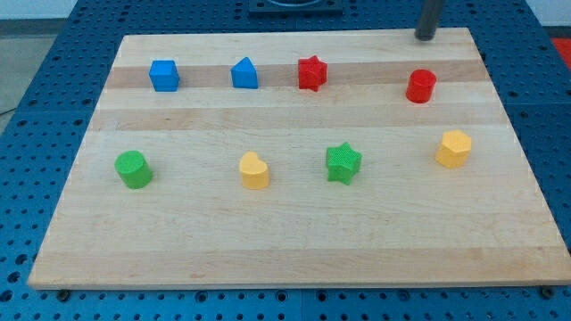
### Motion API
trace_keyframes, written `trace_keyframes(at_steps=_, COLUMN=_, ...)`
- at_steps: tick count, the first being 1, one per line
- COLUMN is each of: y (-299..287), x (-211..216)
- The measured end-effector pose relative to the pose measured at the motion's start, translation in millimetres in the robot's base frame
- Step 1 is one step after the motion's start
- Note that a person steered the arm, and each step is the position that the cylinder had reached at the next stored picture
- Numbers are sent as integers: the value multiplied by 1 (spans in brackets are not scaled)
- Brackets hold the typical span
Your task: Push the blue triangle towards the blue cube
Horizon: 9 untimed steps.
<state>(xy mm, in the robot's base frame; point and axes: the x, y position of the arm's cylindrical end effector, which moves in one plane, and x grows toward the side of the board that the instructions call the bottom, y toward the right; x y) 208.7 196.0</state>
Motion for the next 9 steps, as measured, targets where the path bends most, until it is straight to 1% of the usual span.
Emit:
trace_keyframes(at_steps=1, y=-64, x=-8)
trace_keyframes(at_steps=2, y=-141, x=-9)
trace_keyframes(at_steps=3, y=-175, x=13)
trace_keyframes(at_steps=4, y=-176, x=42)
trace_keyframes(at_steps=5, y=-190, x=65)
trace_keyframes(at_steps=6, y=-226, x=74)
trace_keyframes(at_steps=7, y=-274, x=74)
trace_keyframes(at_steps=8, y=-310, x=77)
trace_keyframes(at_steps=9, y=-288, x=88)
